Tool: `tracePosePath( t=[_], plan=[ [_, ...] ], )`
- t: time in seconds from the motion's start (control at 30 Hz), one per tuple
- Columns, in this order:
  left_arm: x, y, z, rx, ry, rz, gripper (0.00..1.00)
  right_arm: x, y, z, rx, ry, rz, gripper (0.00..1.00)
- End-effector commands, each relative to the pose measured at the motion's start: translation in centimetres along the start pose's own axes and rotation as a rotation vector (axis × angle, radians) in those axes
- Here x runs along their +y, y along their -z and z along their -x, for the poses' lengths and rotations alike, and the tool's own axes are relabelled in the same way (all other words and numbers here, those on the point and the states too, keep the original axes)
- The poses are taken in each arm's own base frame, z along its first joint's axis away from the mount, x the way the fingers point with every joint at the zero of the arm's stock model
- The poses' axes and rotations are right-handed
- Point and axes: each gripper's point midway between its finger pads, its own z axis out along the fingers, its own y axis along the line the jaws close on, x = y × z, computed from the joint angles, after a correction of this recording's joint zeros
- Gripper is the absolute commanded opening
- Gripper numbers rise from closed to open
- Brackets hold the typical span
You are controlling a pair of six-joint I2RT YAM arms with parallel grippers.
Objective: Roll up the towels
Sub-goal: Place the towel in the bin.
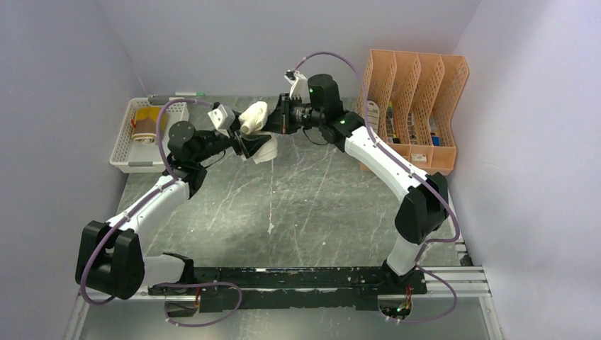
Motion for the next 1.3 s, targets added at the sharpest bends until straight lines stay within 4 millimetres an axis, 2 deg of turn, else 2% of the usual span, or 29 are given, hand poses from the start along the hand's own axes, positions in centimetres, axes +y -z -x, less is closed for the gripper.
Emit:
tracePosePath(
  t=[0.0, 0.17, 0.27, 0.33, 0.53, 0.7, 0.93, 1.27],
  plan=[
    [-4.8, -0.6, -3.0, 0.105, 0.113, -0.186, 0.71, 6.6, 0.7, 5.1, -0.161, 0.115, 0.156, 0.00],
    [-5.5, -0.4, -3.0, 0.111, 0.128, -0.226, 0.53, 6.6, 1.1, 5.3, -0.169, 0.133, 0.147, 0.00],
    [-6.2, -0.1, -2.8, 0.103, 0.134, -0.261, 0.49, 6.4, 1.2, 5.3, -0.170, 0.160, 0.135, 0.00],
    [-6.6, 0.2, -2.3, 0.090, 0.132, -0.284, 0.51, 6.1, 1.2, 5.1, -0.164, 0.183, 0.124, 0.00],
    [-7.1, 2.1, 0.2, 0.000, 0.210, -0.331, 0.69, 5.2, 1.2, 4.2, -0.152, 0.214, 0.097, 0.00],
    [-7.8, 2.4, 1.2, -0.064, 0.258, -0.386, 0.81, 5.3, 1.2, 4.0, -0.150, 0.233, 0.090, 0.00],
    [-7.8, 2.2, 2.3, -0.126, 0.292, -0.407, 0.82, 4.9, 0.6, 3.1, -0.135, 0.295, 0.037, 0.00],
    [-5.4, 3.0, 3.6, -0.182, 0.334, -0.338, 0.78, 4.6, 0.8, 1.7, -0.110, 0.359, 0.037, 0.00]
  ],
)
